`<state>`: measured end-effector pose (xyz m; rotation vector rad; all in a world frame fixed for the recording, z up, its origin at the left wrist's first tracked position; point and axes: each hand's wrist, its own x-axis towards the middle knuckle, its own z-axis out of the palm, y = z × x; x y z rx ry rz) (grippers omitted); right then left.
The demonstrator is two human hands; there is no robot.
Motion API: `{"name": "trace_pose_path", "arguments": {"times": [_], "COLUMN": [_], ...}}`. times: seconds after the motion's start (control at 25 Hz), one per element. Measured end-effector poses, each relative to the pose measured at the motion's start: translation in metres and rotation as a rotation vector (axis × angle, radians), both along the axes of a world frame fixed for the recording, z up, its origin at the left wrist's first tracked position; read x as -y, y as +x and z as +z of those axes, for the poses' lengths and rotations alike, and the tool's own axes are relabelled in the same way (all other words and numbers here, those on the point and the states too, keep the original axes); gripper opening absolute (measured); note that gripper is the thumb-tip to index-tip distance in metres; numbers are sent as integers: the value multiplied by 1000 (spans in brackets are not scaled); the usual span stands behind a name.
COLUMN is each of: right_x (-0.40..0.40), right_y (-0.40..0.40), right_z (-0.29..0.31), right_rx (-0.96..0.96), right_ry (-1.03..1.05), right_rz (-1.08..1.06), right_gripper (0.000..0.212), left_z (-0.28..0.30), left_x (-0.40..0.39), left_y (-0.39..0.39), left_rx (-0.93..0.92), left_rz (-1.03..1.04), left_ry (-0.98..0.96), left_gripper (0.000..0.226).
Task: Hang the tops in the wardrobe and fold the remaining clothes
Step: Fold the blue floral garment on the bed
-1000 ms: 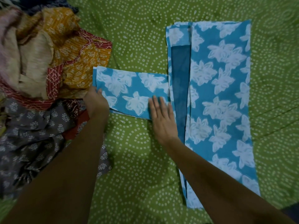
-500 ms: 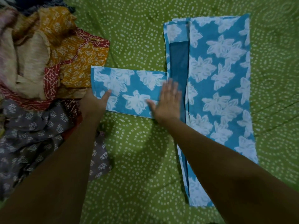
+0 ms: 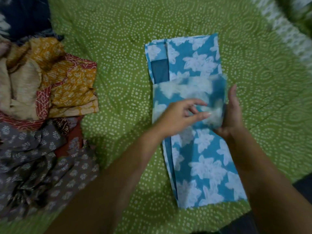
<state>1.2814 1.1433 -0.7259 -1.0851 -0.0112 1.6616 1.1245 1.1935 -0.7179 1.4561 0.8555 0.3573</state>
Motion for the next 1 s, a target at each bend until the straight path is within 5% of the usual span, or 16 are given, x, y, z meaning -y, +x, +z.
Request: {"name": "trace_pose_path", "arguments": {"times": [0.08, 0.2, 0.28, 0.56, 0.68, 0.76, 0.88, 1.0], "right_x": [19, 31, 28, 37, 79, 118, 156, 156], "right_y": [30, 55, 61, 93, 110, 139, 183, 174], "right_z": [-19, -57, -74, -131, -122, -122, -135, -155], "right_rx": [288, 565, 598, 1211, 1672, 1934, 1890, 1839], "right_ry": [-133, -259, -284, -447, 24, 580, 1142, 1256], "right_rz": [58, 67, 94, 217, 531, 1082, 1632, 1676], "right_gripper": [40, 13, 7, 23, 39, 57, 73, 68], "left_z": [-24, -80, -108, -149, -141, -141, -149, -162], "left_x": [16, 21, 22, 23, 43, 61, 96, 112], "left_y": [18, 15, 9, -6, -33, -60, -82, -66], "left_rx": [-71, -628, -877, -1005, -752, -555, -518, -503], "left_rz": [69, 51, -139, -262, -511, -749, -996, -876], "left_ry": [116, 579, 655, 787, 997, 1073, 1069, 1069], "left_gripper": [23, 43, 65, 81, 76, 77, 86, 62]}}
